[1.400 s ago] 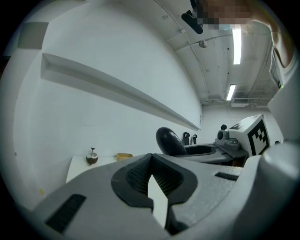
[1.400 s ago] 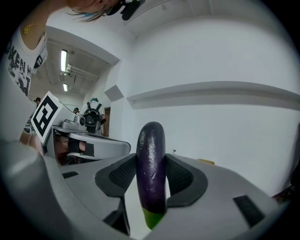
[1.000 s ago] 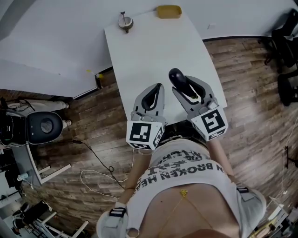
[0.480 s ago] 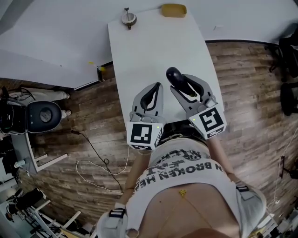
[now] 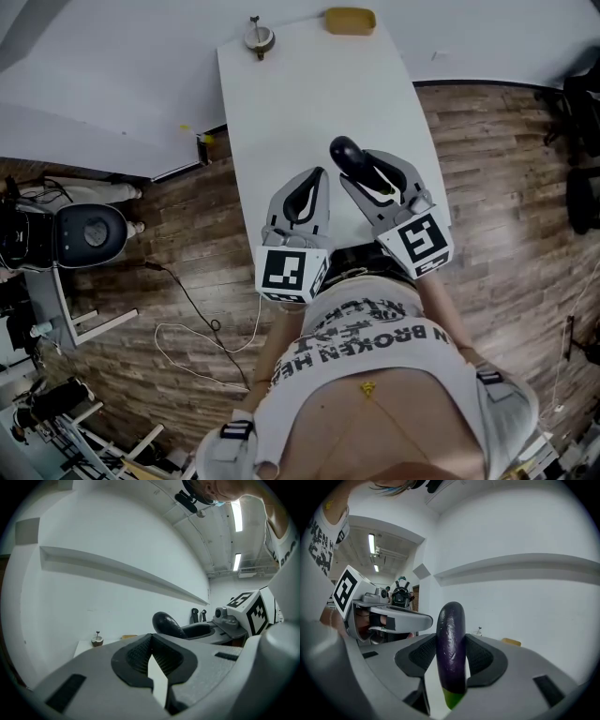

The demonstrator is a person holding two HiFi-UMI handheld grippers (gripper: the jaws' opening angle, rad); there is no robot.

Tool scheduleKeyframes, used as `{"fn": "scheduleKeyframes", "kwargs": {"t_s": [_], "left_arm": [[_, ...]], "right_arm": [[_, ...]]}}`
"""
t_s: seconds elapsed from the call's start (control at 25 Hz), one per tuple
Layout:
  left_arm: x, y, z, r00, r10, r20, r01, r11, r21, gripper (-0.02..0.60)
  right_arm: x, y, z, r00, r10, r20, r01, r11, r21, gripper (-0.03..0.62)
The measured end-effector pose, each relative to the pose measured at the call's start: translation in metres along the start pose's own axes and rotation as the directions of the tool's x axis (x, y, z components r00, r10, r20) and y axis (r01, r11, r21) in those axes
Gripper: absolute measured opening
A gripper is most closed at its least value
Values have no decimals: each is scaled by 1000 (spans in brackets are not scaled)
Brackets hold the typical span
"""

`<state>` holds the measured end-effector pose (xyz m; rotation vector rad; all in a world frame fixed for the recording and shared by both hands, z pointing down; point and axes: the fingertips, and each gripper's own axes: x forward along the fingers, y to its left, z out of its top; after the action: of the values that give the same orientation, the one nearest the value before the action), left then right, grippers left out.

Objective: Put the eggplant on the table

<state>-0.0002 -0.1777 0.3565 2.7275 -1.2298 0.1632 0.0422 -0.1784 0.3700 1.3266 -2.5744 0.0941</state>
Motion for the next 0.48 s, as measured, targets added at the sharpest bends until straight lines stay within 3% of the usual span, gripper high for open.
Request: {"fn": "scheduleKeyframes", "kwargs": {"t_s": [0.48], "left_arm": [[-6,1,-2,1000,20,3,-20,1000,-7,-2]], "right_arm": [[2,3,-5,1000,23,-18,-23,1000,-10,192]]}}
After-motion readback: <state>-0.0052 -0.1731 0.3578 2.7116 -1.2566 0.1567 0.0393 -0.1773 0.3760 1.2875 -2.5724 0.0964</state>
